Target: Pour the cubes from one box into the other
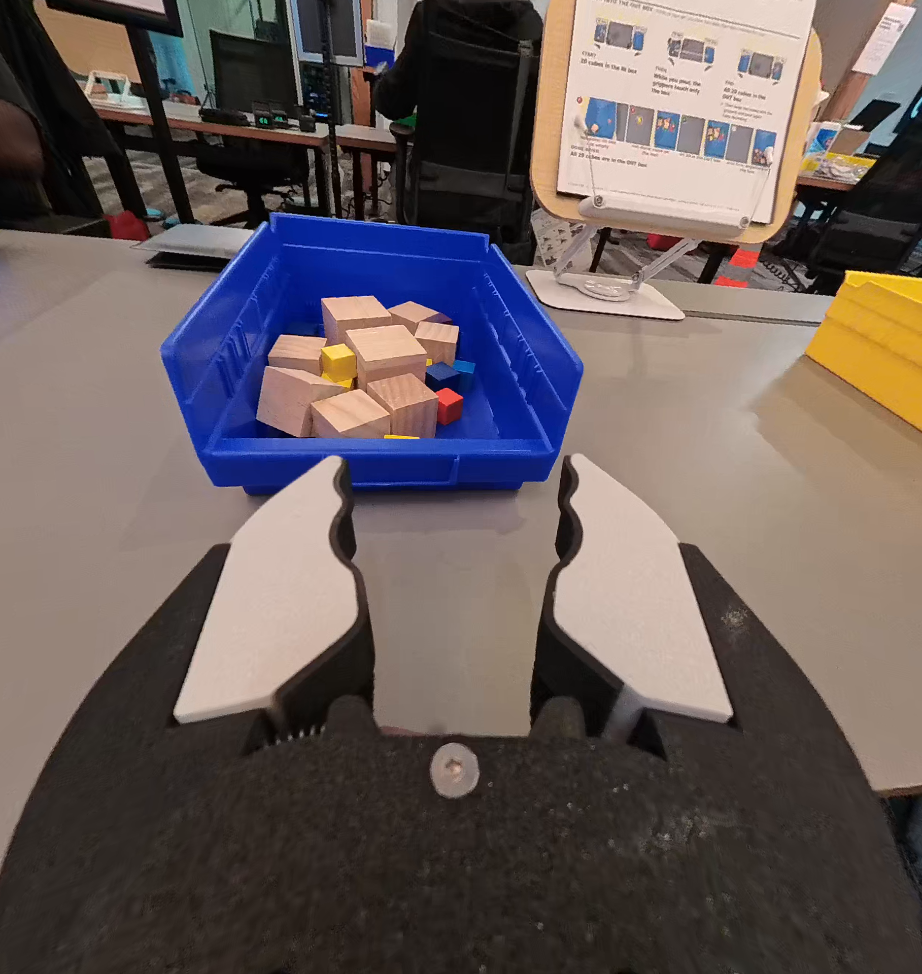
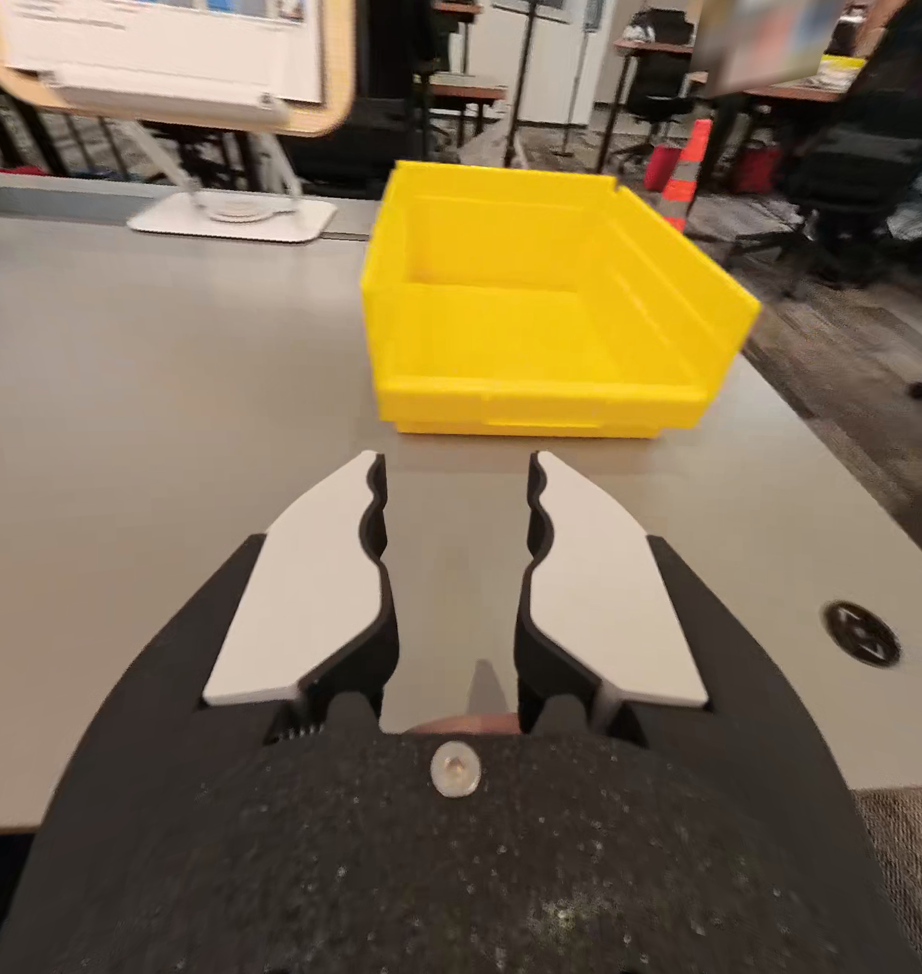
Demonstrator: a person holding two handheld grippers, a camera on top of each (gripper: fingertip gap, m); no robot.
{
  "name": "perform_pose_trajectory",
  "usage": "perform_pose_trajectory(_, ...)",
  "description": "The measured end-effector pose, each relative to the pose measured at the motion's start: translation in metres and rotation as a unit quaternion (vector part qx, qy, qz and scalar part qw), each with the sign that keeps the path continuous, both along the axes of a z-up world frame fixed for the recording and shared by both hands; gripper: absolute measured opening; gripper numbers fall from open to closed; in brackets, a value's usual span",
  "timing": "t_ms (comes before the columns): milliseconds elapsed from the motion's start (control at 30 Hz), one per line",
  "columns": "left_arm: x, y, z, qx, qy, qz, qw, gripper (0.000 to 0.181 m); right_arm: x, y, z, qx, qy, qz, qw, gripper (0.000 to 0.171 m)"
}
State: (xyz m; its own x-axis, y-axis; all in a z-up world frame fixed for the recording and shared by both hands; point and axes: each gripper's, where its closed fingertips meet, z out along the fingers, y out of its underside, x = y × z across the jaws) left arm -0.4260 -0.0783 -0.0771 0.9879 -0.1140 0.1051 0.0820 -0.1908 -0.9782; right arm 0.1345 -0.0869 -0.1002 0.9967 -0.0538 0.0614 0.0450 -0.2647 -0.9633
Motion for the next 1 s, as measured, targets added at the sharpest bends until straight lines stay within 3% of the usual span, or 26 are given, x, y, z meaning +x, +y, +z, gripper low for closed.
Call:
perform_pose_trajectory(333,0.007,-0.003,-0.017,-0.037,0.011,-0.016,0.999,0.069,0.018,0.004,-0.001,0.005,0.067,-0.014,0.998,0.051)
perform_pose_trajectory(633,0.0,-0.002,-0.017,-0.042,0.004,-0.019,0.999,0.072,0.012,0.006,0.003,0.019,0.033,-0.014,0.999,0.052)
perform_pose_trajectory(700,-0.009,0.002,-0.017,-0.043,0.031,-0.019,0.998,0.075,-0.002,0.005,0.005,0.023,0.032,0.02,0.999,0.057)
perform_pose_trajectory(767,-0.027,0.01,-0.023,-0.061,0.074,-0.018,0.995,0.074,-0.03,0.006,0.007,0.016,0.044,0.057,0.997,0.055)
perform_pose_trajectory(833,-0.063,0.022,-0.03,-0.095,0.089,0.03,0.991,0.074,-0.084,0.009,0.011,0.013,0.059,0.113,0.992,0.053)
perform_pose_trajectory(1000,-0.114,0.059,-0.036,-0.134,0.037,0.065,0.988,0.081,-0.283,0.022,0.014,-0.011,0.058,0.268,0.961,0.056)
